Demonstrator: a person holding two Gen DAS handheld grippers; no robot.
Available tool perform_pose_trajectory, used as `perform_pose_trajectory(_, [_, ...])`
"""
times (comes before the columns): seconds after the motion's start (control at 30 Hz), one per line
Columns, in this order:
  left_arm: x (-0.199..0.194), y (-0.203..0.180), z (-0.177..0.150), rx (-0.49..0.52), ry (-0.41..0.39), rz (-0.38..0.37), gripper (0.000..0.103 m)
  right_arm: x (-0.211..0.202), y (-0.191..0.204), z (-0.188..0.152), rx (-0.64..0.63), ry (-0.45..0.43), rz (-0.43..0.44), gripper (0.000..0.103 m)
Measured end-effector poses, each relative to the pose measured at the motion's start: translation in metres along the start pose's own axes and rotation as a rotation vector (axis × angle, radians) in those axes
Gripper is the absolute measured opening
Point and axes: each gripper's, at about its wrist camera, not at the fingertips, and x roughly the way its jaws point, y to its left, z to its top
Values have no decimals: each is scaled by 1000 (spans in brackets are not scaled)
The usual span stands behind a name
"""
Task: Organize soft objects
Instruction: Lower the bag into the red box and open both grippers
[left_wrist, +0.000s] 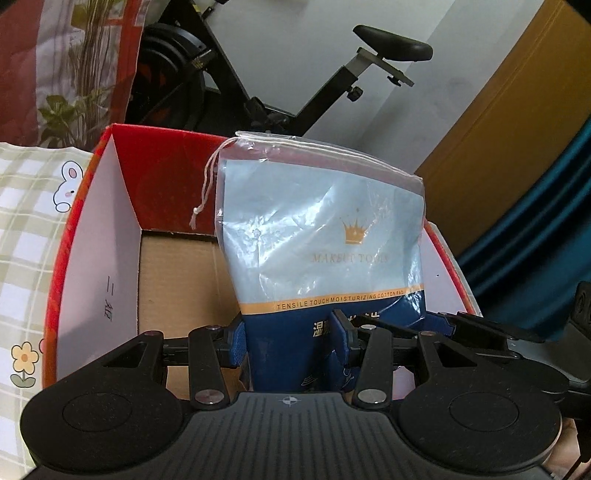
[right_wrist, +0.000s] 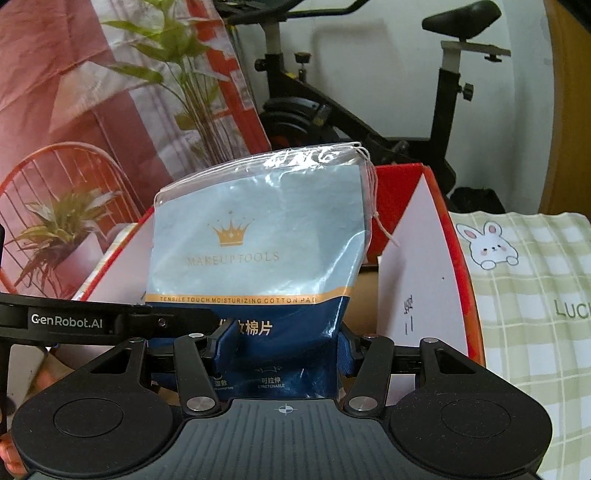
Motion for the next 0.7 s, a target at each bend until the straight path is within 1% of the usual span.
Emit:
perform_pose_trajectory(0.07, [0, -1, 1, 4, 6, 2, 47, 1, 0, 1, -2, 5, -3, 50])
perform_pose_trajectory(0.1, [1, -1, 1, 5, 9, 4, 47, 1, -1, 2, 5, 24, -5, 50])
perform_pose_trajectory(0.2, [-1, -2, 1, 13, 15, 16, 48, 0, -1, 2, 6, 28, -16, 50])
perform_pose_trajectory(0.23, [-1, -2, 1, 15, 15, 25, 48, -1, -1, 2, 0, 27, -26, 50])
perform_pose_trajectory(0.27, [1, -3, 2, 16, 15, 34, 48, -3, 0, 2, 8, 56, -54, 50])
perform_pose_trajectory(0.4, [-4, -2, 1, 18, 12, 49, 50, -11, 4, 3, -15, 47, -70, 50])
perform_pose_trajectory(0.53, [-15, -4, 2, 31, -15, 70, 51, -24, 10, 5, -47, 25, -91, 50])
perform_pose_trajectory(0.6, [-23, -7, 2, 46, -37, 87, 56, -31, 14, 6, -66, 7, -99, 50])
perform_pose_trajectory(0.67, [-32, -11, 3, 76, -62, 122, 65, -40, 18, 7, -91, -7, -113, 50])
perform_pose_trajectory(0.7, [-38, -12, 3, 94, -76, 144, 65, -44, 20, 7, -103, -12, -119, 50])
